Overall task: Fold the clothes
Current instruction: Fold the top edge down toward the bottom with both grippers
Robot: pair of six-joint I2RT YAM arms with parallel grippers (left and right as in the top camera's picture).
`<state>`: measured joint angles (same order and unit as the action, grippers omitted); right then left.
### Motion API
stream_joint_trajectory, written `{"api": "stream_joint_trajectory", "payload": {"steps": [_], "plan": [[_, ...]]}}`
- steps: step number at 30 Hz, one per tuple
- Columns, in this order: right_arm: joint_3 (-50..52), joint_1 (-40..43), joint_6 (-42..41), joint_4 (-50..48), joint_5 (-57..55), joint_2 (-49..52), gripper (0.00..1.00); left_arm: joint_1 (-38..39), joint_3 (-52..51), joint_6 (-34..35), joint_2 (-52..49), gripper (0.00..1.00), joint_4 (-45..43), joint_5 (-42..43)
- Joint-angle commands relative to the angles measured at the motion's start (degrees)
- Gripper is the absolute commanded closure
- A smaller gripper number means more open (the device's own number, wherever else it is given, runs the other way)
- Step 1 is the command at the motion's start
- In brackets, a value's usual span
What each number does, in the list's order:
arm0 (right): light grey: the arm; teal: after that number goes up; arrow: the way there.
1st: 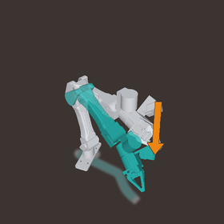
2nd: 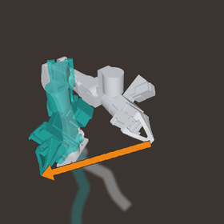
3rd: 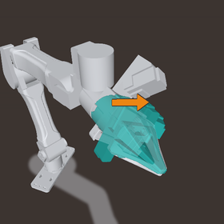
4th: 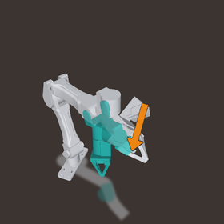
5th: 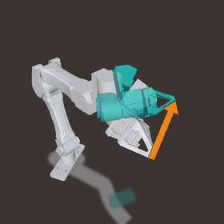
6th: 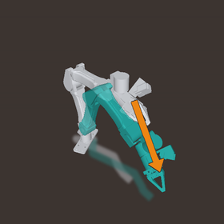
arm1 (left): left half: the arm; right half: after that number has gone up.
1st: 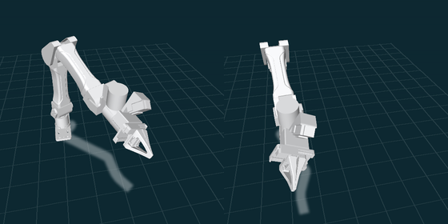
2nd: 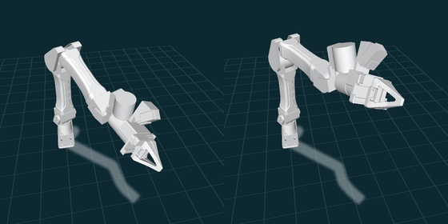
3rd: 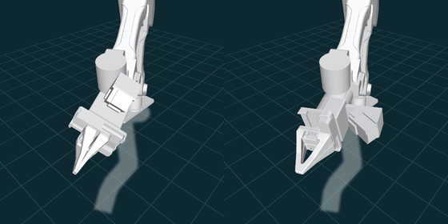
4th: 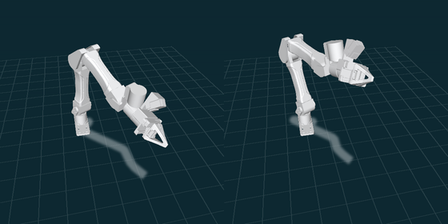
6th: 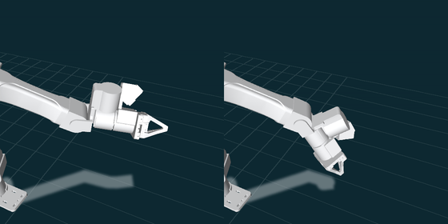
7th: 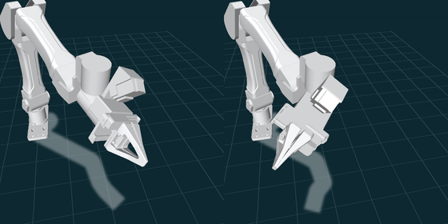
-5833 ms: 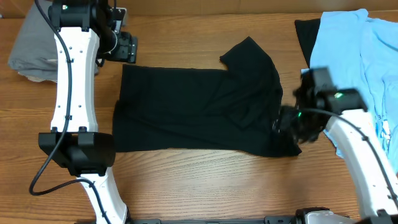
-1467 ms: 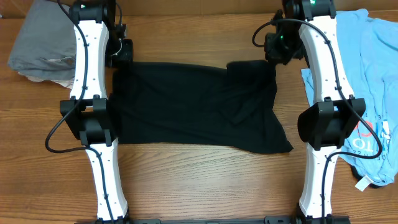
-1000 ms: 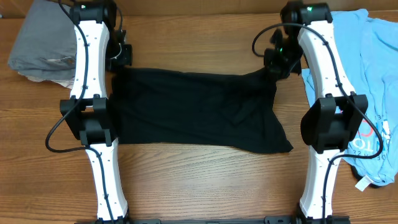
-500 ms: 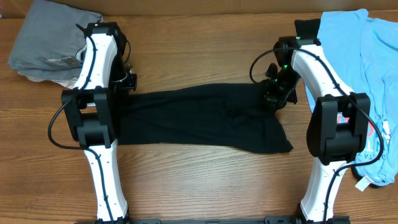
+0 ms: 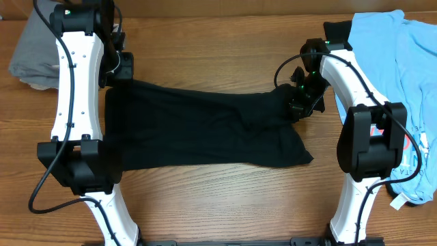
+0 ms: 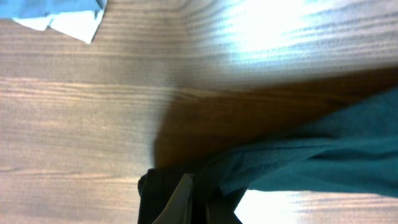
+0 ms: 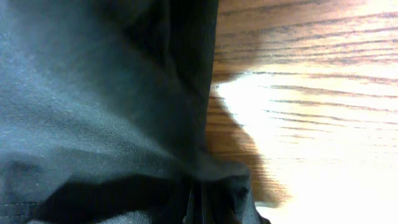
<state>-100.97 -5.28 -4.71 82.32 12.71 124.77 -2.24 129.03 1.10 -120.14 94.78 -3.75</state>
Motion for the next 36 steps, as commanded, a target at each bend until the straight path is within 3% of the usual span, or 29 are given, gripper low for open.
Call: {"api": "stream_joint_trajectory", "payload": {"steps": [1,9,27,28,30,31,36], "plan": [[0.1,0.1,0.4,-0.7,0.8,-2.7,0.96,0.4,-4.9,-0.7,-0.5,0.96,-1.4,-2.8],[0.1,0.1,2.0,-1.5,2.6,-2.7,0.96,0.3,-20.7,-0.7,-0.6,0.96,-18.9,-13.1],[7.3,-0.1,3.5,-2.6,6.5,-2.7,0.96,-0.1,-39.1,1.9,-0.5,0.96,-24.4,-16.1],[7.8,-0.1,3.5,-3.0,6.5,-2.7,0.96,-0.1,-40.2,1.9,-0.5,0.87,-24.4,-16.1],[8.4,-0.1,3.5,-3.7,6.5,-2.7,0.96,-0.1,-41.4,1.4,-0.5,0.58,-24.1,-16.2],[8.4,-0.1,3.5,-3.8,6.5,-2.7,0.96,-0.1,-41.4,1.5,-0.5,0.52,-24.0,-16.2],[8.2,-0.1,3.5,-4.3,6.5,-2.8,0.91,-0.2,-35.0,3.2,-0.1,0.44,-21.6,-11.8]]}}
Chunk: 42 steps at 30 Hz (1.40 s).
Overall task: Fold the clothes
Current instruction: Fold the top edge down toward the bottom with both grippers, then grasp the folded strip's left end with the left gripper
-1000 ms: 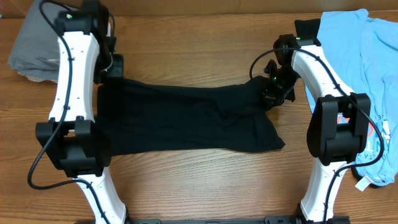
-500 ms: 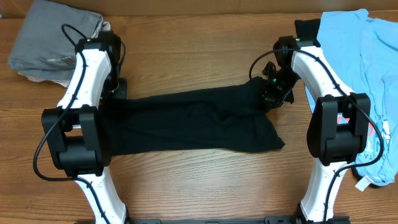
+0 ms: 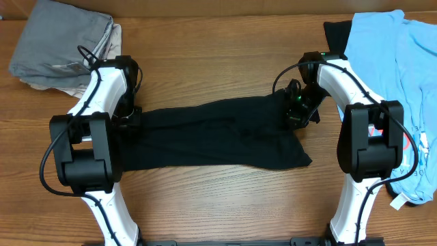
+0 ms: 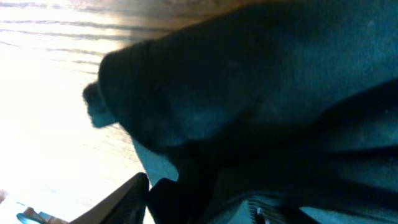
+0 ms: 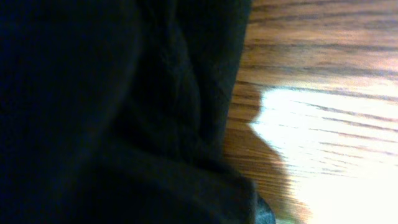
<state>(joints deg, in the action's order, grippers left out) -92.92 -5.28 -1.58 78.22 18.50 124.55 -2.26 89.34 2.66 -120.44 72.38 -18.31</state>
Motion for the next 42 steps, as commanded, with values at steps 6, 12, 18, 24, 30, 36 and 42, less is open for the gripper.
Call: {"api": "stream_joint_trajectory", "payload": {"steps": [6,12,18,24,30,36,42], "plan": [[-2.7,-0.1,1.2,2.1,1.2,-9.7,0.56,-0.1,19.3,1.2,5.6,0.34,3.8,9.9],[-4.4,-0.1,1.2,7.4,1.2,-21.5,0.19,-0.1,26.2,0.1,12.6,0.05,4.9,13.3],[-4.7,-0.1,0.9,12.7,1.1,-35.4,0.18,-0.1,28.8,1.2,20.6,0.05,7.2,19.9],[-4.5,-0.1,-6.8,9.4,-0.3,-47.9,0.15,0.3,28.8,2.6,27.6,0.08,9.0,19.8],[0.2,-0.1,-12.4,5.5,-3.0,-51.4,0.11,0.3,28.3,2.7,29.2,0.06,13.7,17.2],[15.0,-0.1,-13.6,-4.7,-2.0,-51.3,0.09,-1.0,19.8,2.1,29.0,0.0,10.8,16.3],[25.6,-0.1,-13.6,-13.8,0.5,-50.7,0.0,-2.2,6.4,-3.2,28.9,0.0,-0.9,16.9]]}}
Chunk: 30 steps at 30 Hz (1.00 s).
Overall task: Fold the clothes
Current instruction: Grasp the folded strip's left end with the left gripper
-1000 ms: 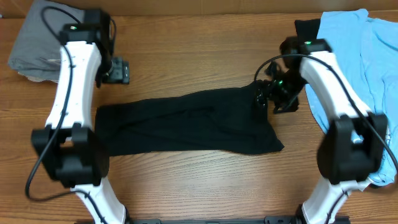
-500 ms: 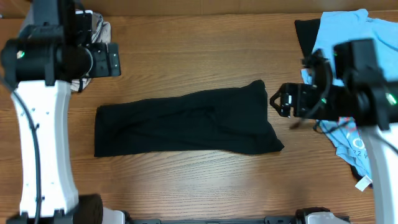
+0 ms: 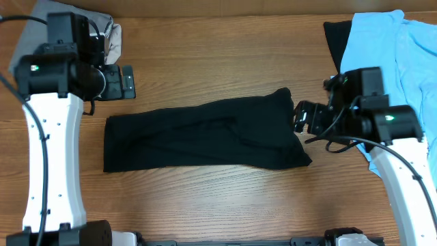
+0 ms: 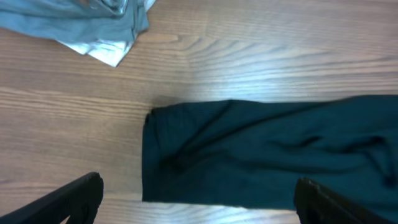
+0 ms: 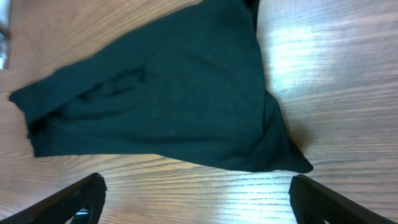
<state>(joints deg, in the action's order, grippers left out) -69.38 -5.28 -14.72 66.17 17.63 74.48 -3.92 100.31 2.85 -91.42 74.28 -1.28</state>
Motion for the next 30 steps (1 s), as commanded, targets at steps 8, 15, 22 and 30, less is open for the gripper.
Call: {"api": "stream_joint_trajectory", "payload": {"steps": [8,15,22,30], "plan": [[3.2,-0.1,0.1,-4.7,1.3,1.1,0.0,-2.8,-21.4,-8.9,-2.3,0.0,-19.1,0.2],[3.2,-0.1,0.1,-5.0,1.3,2.1,0.0,-10.6,-26.4,-13.2,-10.0,0.0,-25.3,8.3],[3.2,-0.1,0.1,-5.5,0.9,2.1,0.0,-16.0,-26.4,-16.2,-18.9,0.0,-24.9,18.3],[3.2,-0.1,0.1,-5.5,0.9,2.1,0.0,-15.9,-26.4,-17.0,-25.0,0.07,-24.8,17.6]]}}
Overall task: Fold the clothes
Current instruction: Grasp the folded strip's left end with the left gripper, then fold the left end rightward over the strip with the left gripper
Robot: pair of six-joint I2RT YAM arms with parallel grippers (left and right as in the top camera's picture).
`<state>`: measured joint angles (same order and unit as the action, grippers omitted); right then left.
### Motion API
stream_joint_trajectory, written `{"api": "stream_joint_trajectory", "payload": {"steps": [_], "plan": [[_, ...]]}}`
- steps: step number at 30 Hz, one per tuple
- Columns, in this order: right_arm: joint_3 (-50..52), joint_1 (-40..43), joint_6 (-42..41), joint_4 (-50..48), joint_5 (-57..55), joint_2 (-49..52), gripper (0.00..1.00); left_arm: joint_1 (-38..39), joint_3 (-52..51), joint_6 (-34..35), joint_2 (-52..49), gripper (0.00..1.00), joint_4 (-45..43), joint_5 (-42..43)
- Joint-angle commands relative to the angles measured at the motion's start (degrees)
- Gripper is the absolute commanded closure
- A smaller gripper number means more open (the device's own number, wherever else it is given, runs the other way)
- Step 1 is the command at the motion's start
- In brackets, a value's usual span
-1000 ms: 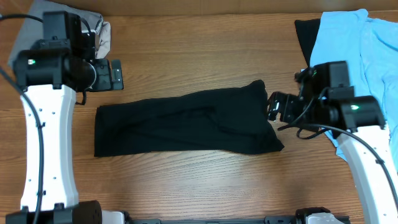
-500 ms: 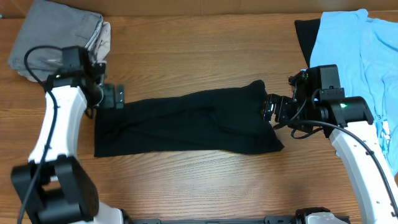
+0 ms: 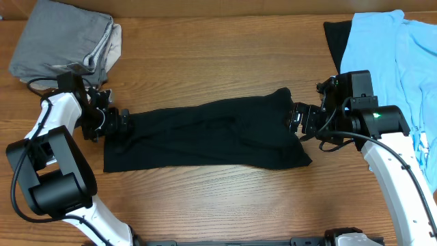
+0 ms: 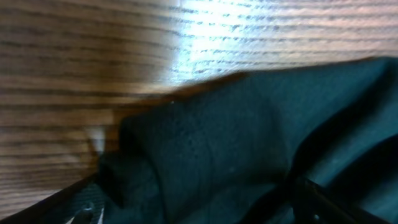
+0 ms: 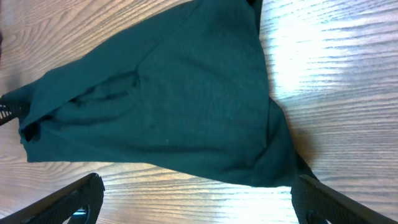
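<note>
A black garment (image 3: 205,133) lies on the table as a long strip folded lengthwise, running left to right. My left gripper (image 3: 117,124) is low at its left end. In the left wrist view the dark cloth (image 4: 217,137) fills the space between the widely parted fingers (image 4: 84,208), so the gripper is open. My right gripper (image 3: 300,121) hangs open over the strip's right end. The right wrist view looks down on the cloth (image 5: 168,106), with both fingertips (image 5: 81,196) well apart and nothing between them.
A folded grey pile (image 3: 65,41) sits at the back left, close behind the left arm. Light blue clothes (image 3: 392,68) with a black piece (image 3: 336,37) beneath lie heaped at the right edge. The table (image 3: 218,61) is brown wood.
My left gripper, then raised and open behind the strip's left end, is now down at that end with cloth between its open fingers. The right gripper stays open and raised, shifted only slightly.
At first both grippers were shut on the garment's far corners, with the cloth spread wider. Then they were low at its ends and the cloth was a narrower strip. Then both were raised and open, the strip lying free. Now the left is back at the left end.
</note>
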<state>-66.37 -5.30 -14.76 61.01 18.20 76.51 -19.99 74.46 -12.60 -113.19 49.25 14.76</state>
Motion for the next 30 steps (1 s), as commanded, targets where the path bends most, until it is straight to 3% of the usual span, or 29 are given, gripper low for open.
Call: {"api": "stream_joint_trajectory", "payload": {"steps": [1,4,5,7,8,15,25,30], "plan": [[0.2,-0.1,0.1,-0.3,0.3,0.0,0.0,0.1,-0.6,-1.4,-3.9,0.1,0.4,1.3],[0.2,-0.1,0.1,-0.3,0.3,0.0,0.0,0.1,-0.6,0.6,-6.0,0.28,1.4,-0.4],[0.2,-0.1,0.1,-0.3,0.3,0.0,0.0,0.1,-0.6,1.2,-6.5,0.42,1.5,-1.0],[0.2,-0.1,0.1,-0.3,0.0,0.0,0.0,0.1,-0.6,2.1,-7.1,0.86,1.5,-1.6],[0.2,-0.1,0.1,-0.3,-0.2,0.0,0.01,0.1,-0.6,2.6,-7.1,0.96,1.3,-1.6],[0.4,-0.1,-0.1,-1.4,-0.5,0.2,0.12,0.6,6.5,7.1,-6.9,0.96,5.9,-0.1],[0.4,-0.1,-0.3,-1.4,-0.5,2.4,0.13,4.0,29.6,7.0,-6.9,0.96,25.1,-0.1],[0.4,-0.1,-0.3,-1.3,-0.5,3.3,0.13,9.4,34.9,7.1,-6.9,0.96,30.4,0.7]]}}
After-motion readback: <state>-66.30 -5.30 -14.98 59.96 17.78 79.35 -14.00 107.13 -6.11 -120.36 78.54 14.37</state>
